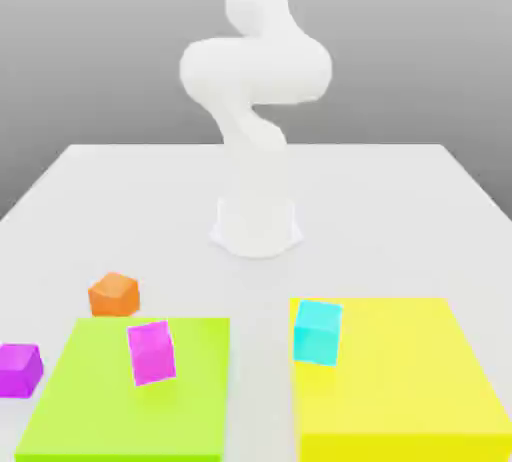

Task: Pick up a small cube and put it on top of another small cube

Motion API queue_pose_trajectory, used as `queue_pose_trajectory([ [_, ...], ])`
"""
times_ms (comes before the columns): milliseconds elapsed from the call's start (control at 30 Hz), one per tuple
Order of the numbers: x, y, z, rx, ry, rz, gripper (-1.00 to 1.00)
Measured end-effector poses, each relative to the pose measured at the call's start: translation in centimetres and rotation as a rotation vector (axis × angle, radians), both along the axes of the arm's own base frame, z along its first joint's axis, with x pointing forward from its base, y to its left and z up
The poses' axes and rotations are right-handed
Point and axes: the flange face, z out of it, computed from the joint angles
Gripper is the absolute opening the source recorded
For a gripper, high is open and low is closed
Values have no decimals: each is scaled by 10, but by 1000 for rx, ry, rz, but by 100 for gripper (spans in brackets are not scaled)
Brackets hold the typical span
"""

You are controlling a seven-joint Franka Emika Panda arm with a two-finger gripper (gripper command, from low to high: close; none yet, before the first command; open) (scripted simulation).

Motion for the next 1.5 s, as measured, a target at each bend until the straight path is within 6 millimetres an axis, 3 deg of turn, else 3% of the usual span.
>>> queue_pose_trajectory([
  [167,29,-63,-105,156,129,-334,0],
  [267,28,-100,-168,245,194,-536,0],
  [367,15,-135,-229,333,252,-744,0],
  [600,-54,-192,-361,528,367,-1244,0],
  [800,-138,-202,-453,679,446,-1676,0],
  [867,-147,-202,-471,693,453,-1726,0],
  [1067,-150,-202,-518,697,456,-1741,0],
  [1100,-150,-201,-525,698,456,-1741,-100],
  [1333,-150,-201,-527,699,453,-1741,-100],
  [1500,-149,-203,-494,697,453,-1742,-100],
])
